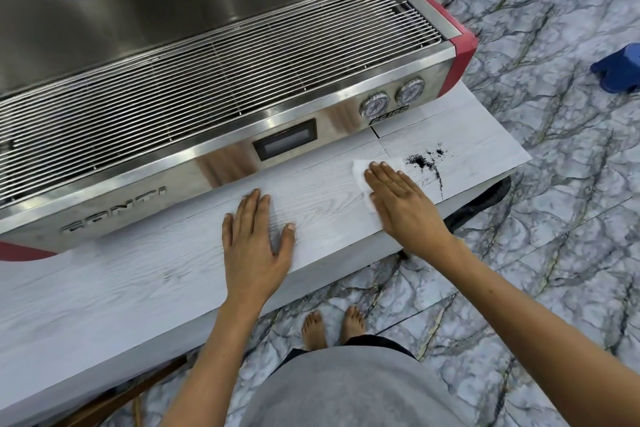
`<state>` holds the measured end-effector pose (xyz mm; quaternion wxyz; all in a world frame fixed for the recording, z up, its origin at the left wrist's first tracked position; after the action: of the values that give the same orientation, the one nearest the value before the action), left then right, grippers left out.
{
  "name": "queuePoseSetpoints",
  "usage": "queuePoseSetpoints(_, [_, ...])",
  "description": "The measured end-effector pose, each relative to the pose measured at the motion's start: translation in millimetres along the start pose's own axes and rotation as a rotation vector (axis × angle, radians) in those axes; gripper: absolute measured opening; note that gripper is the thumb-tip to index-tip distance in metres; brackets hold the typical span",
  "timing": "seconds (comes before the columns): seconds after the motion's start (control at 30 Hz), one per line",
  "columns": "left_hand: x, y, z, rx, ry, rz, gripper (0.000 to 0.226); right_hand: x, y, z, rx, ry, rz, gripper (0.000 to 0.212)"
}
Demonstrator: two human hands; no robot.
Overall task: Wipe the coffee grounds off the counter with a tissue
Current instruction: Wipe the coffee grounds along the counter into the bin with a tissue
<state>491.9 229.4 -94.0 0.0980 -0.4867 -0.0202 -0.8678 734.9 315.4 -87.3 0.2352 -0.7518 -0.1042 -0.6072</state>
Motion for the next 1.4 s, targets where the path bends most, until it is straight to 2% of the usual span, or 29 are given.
queuePoseSetpoints(0.2, [-0.8, -0.2, 0.6, -0.003, -0.003, 0.006, 0.069, 4.3, -4.4, 18.6, -0.024, -0.017, -0.033, 0.047])
queuePoseSetpoints(0.3, [-0.5, 0.6, 2.1, -0.006, -0.009, 0.017, 0.068, 4.5, -7.0, 20.9, -0.044, -0.097, -0.047, 0.043])
queuePoseSetpoints(0.43, [-0.3, 0.7, 2.4, -0.004, -0.015, 0.020, 0.068, 13.8, -8.9, 26.3, -0.162, -0.218, -0.018, 0.036])
queuePoseSetpoints(0.5, [-1.0, 0.6, 2.4, -0.001, -0.019, 0.017, 0.068, 18.0, -6.9, 16.9, -0.144, -0.244, 0.000, 0.037])
queuePoseSetpoints(0.63, [-0.9, 0.1, 3.1, 0.003, -0.022, 0.019, 0.068, 13.1, 1.0, -12.1, -0.010, -0.216, -0.031, 0.042])
queuePoseSetpoints(0.73, [-0.9, 0.0, 3.0, 0.004, -0.018, 0.015, 0.069, 4.8, 5.6, -16.8, 0.017, -0.132, -0.074, 0.047])
queuePoseSetpoints(1.0, [-0.5, -0.3, 3.0, 0.002, 0.003, 0.009, 0.070, 6.1, 5.2, -12.8, -0.097, -0.026, -0.061, 0.049])
queuePoseSetpoints(1.3, [-2.7, -2.9, 4.8, -0.002, 0.021, -0.017, 0.073, 9.4, 1.7, 4.6, -0.151, -0.065, -0.093, 0.060])
queuePoseSetpoints(1.4, [-5.7, -6.1, 9.8, 0.017, 0.036, -0.014, 0.072, 13.7, -3.5, 9.2, -0.168, -0.095, -0.074, 0.058])
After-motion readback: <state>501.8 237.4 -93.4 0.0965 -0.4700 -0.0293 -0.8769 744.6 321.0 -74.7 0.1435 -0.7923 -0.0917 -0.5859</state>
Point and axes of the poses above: each hand's wrist, its own y-axis away from the middle knuckle, its own x-axis out of the back of the hand, z = x × y, the point moved 7 cm from there along -y, towards the middle knuckle, and after that the axes turned 8 degrees about y, right-handed, at the moved point
